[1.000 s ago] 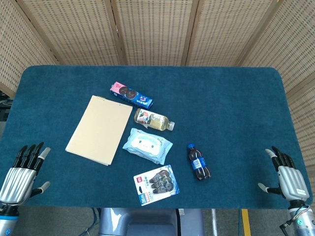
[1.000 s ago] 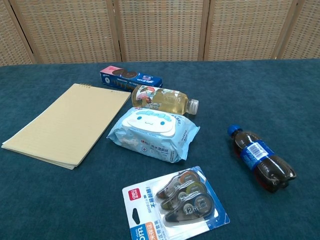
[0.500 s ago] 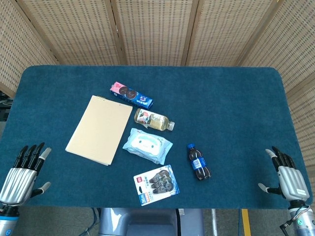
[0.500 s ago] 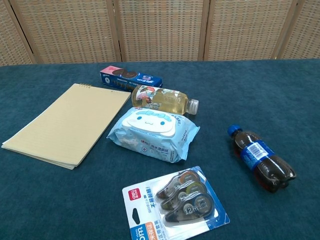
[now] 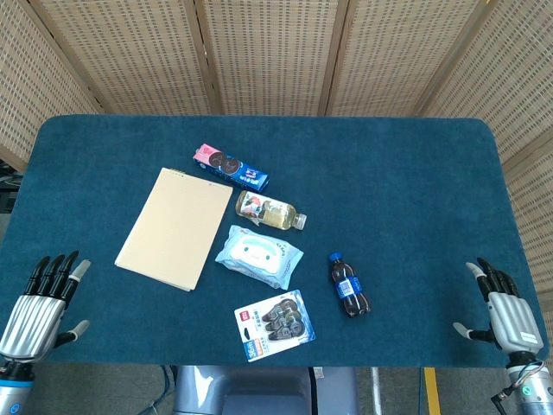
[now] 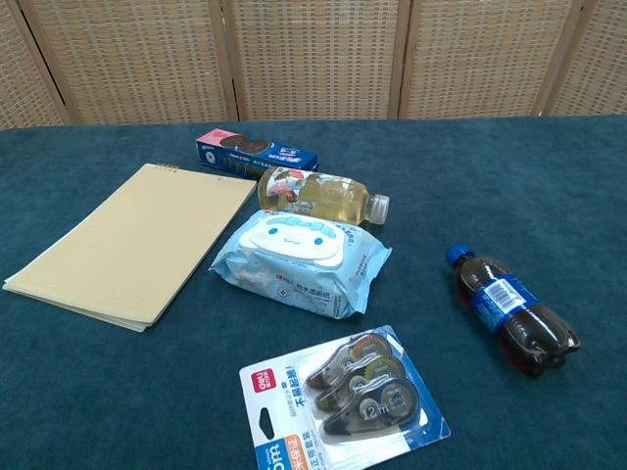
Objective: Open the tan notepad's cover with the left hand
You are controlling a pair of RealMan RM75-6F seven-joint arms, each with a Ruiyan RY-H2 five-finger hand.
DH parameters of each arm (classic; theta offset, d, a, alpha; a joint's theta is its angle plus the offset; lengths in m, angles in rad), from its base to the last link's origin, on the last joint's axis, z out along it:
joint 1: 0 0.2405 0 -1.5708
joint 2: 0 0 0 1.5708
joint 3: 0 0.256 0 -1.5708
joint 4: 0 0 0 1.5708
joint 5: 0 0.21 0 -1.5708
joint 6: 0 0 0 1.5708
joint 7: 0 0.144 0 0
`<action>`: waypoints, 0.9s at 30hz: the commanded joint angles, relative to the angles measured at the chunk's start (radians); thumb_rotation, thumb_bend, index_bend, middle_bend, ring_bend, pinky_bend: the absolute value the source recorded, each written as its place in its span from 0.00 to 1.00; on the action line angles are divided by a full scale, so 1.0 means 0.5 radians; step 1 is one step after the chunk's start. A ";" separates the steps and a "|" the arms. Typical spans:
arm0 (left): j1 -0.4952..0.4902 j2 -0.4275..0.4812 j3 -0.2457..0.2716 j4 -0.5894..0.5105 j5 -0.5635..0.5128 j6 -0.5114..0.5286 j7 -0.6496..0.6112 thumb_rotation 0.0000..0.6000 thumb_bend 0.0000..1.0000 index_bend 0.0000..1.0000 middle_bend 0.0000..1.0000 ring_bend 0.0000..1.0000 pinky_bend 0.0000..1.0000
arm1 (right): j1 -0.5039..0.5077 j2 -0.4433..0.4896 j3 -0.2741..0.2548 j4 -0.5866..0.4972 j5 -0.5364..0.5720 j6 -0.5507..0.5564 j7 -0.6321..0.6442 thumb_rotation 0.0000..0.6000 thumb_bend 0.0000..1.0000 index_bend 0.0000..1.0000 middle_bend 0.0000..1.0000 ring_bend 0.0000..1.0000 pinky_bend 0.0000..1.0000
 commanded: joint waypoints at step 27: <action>-0.124 -0.085 -0.053 0.089 -0.167 -0.259 -0.019 1.00 0.14 0.03 0.00 0.00 0.00 | -0.006 0.008 0.002 -0.006 0.011 -0.002 0.033 1.00 0.16 0.06 0.00 0.00 0.00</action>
